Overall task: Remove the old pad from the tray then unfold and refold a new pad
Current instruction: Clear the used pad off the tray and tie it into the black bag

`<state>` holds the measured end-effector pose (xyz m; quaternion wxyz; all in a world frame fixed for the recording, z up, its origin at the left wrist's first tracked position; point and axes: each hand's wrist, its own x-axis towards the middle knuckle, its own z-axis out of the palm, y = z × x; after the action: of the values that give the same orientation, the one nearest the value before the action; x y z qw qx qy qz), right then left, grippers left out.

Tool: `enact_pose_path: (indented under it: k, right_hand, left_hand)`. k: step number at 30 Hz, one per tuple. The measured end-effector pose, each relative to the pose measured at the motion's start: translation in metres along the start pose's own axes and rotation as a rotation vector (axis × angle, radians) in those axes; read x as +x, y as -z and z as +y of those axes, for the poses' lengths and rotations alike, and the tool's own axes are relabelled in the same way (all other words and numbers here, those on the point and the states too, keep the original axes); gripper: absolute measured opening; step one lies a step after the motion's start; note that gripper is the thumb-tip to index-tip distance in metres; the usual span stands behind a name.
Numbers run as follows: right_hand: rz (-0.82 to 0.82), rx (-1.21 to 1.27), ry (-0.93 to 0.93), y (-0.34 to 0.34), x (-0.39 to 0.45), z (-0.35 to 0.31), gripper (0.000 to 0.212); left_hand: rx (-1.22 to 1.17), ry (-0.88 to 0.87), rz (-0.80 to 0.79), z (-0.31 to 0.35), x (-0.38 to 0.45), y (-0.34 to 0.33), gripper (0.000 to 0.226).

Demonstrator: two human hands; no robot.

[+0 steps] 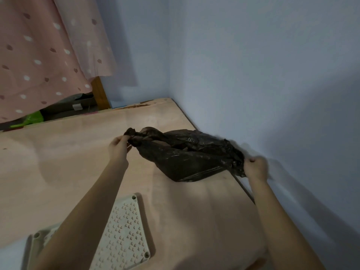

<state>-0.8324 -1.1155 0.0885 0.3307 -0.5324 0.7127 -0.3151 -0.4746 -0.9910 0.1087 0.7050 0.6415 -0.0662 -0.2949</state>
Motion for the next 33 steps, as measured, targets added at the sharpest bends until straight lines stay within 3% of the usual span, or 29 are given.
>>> enact_pose_path:
  k: [3, 6, 11, 13, 16, 20, 22, 26, 31, 33]
  right_hand:
    - [0.12, -0.136, 0.152, 0.005, -0.004, -0.016, 0.041]
    - [0.046, -0.169, 0.154, 0.004, -0.007, -0.03, 0.034]
    - [0.082, -0.302, 0.228, 0.002, -0.019, -0.047, 0.061]
    - [0.097, -0.309, 0.27, 0.006, -0.019, -0.053, 0.057]
    - [-0.006, -0.436, 0.338, 0.015, -0.02, -0.063, 0.054]
    - [-0.044, -0.595, 0.433, 0.023, -0.02, -0.068, 0.021]
    - [0.001, -0.539, 0.463, 0.026, -0.02, -0.068, 0.018]
    - [0.065, -0.236, 0.536, 0.036, -0.02, -0.077, 0.036]
    - [0.058, 0.257, 0.466, 0.055, -0.014, -0.087, 0.034]
    - [0.082, 0.316, 0.462, 0.06, -0.012, -0.088, 0.034]
  left_hand:
    - [-0.053, -0.105, -0.043, 0.019, -0.01, -0.007, 0.01]
    - [-0.106, -0.159, -0.136, 0.03, -0.021, -0.016, 0.011]
    - [-0.212, -0.188, -0.235, 0.045, -0.037, -0.032, 0.013]
    - [-0.242, -0.193, -0.277, 0.049, -0.04, -0.039, 0.012]
    - [-0.301, -0.234, -0.368, 0.053, -0.042, -0.048, 0.016]
    - [-0.361, -0.264, -0.505, 0.054, -0.049, -0.059, 0.017]
    - [-0.403, -0.245, -0.545, 0.053, -0.056, -0.063, 0.017]
    - [-0.497, -0.136, -0.555, 0.053, -0.061, -0.067, 0.012]
    - [-0.551, -0.09, -0.473, 0.058, -0.061, -0.061, 0.032]
    - [-0.597, -0.073, -0.452, 0.058, -0.057, -0.056, 0.03]
